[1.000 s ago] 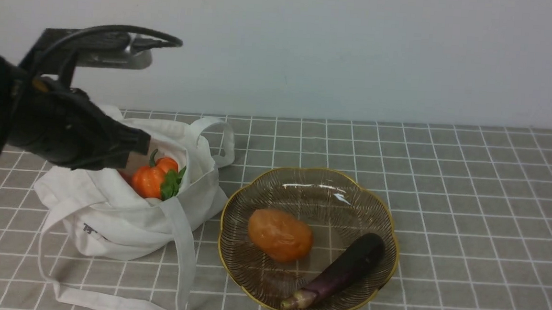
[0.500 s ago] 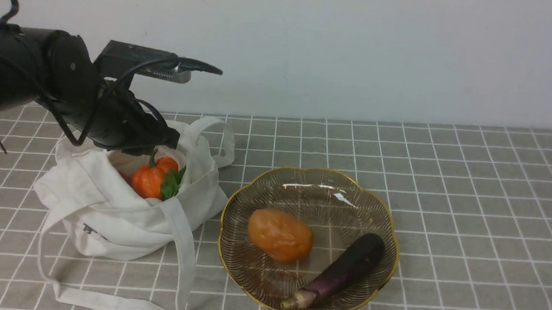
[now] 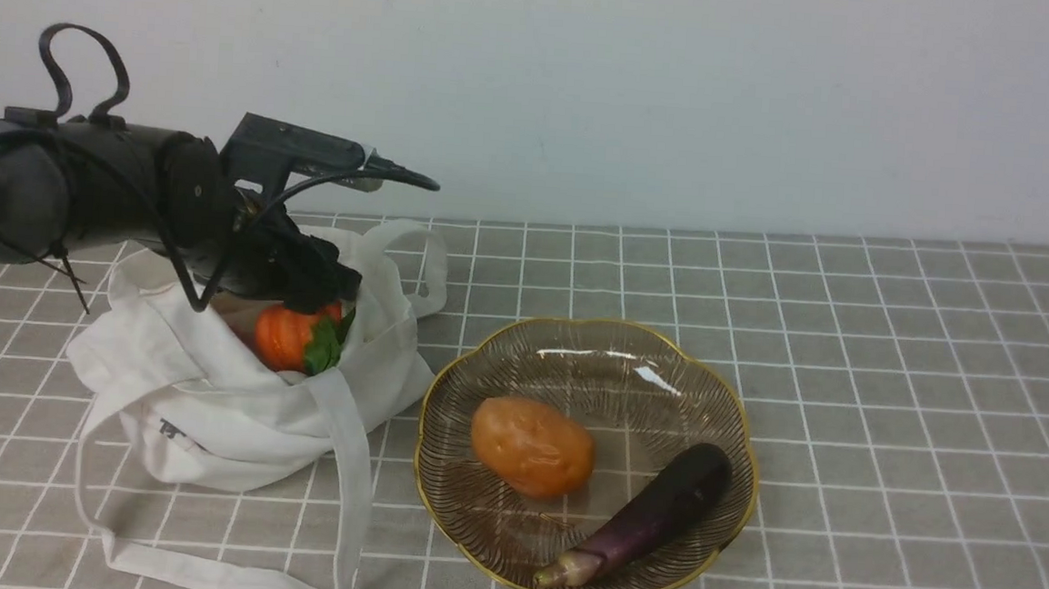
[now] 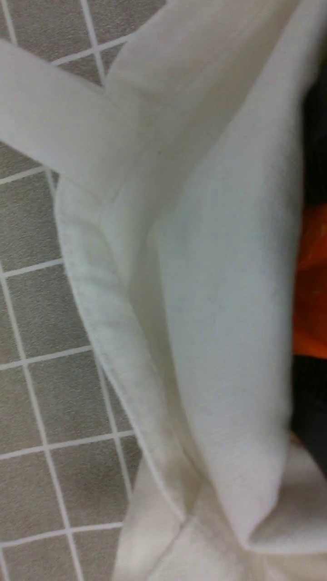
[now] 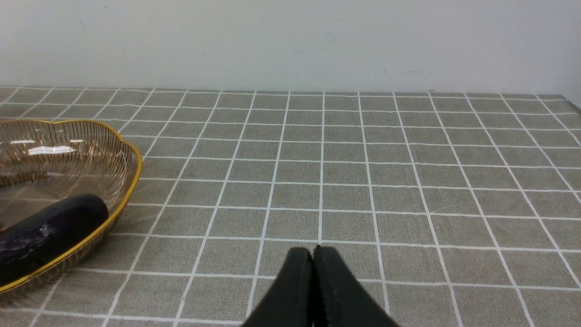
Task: Take vegetables from bag on grey coffee tablecloth place on plate.
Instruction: 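Reach into the cloth bag and grasp the pumpkin with the left gripper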
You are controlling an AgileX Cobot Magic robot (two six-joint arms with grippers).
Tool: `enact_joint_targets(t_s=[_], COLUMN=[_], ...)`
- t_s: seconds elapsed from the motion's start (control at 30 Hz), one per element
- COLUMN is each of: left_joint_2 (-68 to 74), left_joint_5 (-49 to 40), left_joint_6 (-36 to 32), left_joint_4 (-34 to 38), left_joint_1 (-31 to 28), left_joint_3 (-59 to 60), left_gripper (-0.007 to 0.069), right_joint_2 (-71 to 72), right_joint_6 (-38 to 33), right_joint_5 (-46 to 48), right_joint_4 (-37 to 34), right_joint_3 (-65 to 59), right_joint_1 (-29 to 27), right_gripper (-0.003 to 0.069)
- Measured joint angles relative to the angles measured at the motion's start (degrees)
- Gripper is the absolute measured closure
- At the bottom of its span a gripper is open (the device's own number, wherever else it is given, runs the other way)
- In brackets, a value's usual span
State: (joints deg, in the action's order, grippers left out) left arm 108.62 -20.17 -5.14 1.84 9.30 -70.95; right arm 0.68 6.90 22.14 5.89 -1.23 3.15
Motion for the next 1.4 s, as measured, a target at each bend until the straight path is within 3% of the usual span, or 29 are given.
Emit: enact_joint_targets(t_s=[0.17,0.3,0.47,0.53,0.67,1.0,1.1,1.3,1.4], left_joint_2=[1.2,1.6,0.6,-0.8,-4.3,-4.3,-2.7,-0.9,-0.7], left_joint_5=[2.6,2.8,0.9,-2.5,-6.9,-6.2,-5.4,-4.4,-3.3], left_joint_6=[0.0,0.1,0.1,0.1,0.1,-0.1,-0.1,0.0,0.0], left_joint_4=[0.3,1.0,1.6,1.6,1.6,1.1,1.0,1.0,1.1], left_joint_1=[0.2,0.2,0.3,0.3,0.3,-0.8,-0.8,-0.8,-0.8], left_joint_3=[-0.3,-0.6,-0.7,-0.5,-0.2,-0.2,-0.2,-0.1,-0.1], left_gripper=[0.023,0.0328,0.0559,0.0608,0.0629,0.0614,0.0554,0.0316,0.0233], right_joint_2=[0.0,0.0,0.0,0.0,0.0,0.0,0.0,0.0,0.0], right_joint_6=[0.0,0.0,0.0,0.0,0.0,0.0,0.0,0.0,0.0], right_joint_5=[0.0,0.0,0.0,0.0,0.0,0.0,0.0,0.0,0.0], right_joint_4=[0.0,0.0,0.0,0.0,0.0,0.0,0.0,0.0,0.0], right_joint_3=[0.0,0.0,0.0,0.0,0.0,0.0,0.0,0.0,0.0], right_joint_1=[0.0,0.0,0.0,0.0,0.0,0.0,0.0,0.0,0.0], right_gripper=[0.0676,0.0676,0.0676,0.0676,0.0676,0.0676,0.0676,0.0676,0.0676])
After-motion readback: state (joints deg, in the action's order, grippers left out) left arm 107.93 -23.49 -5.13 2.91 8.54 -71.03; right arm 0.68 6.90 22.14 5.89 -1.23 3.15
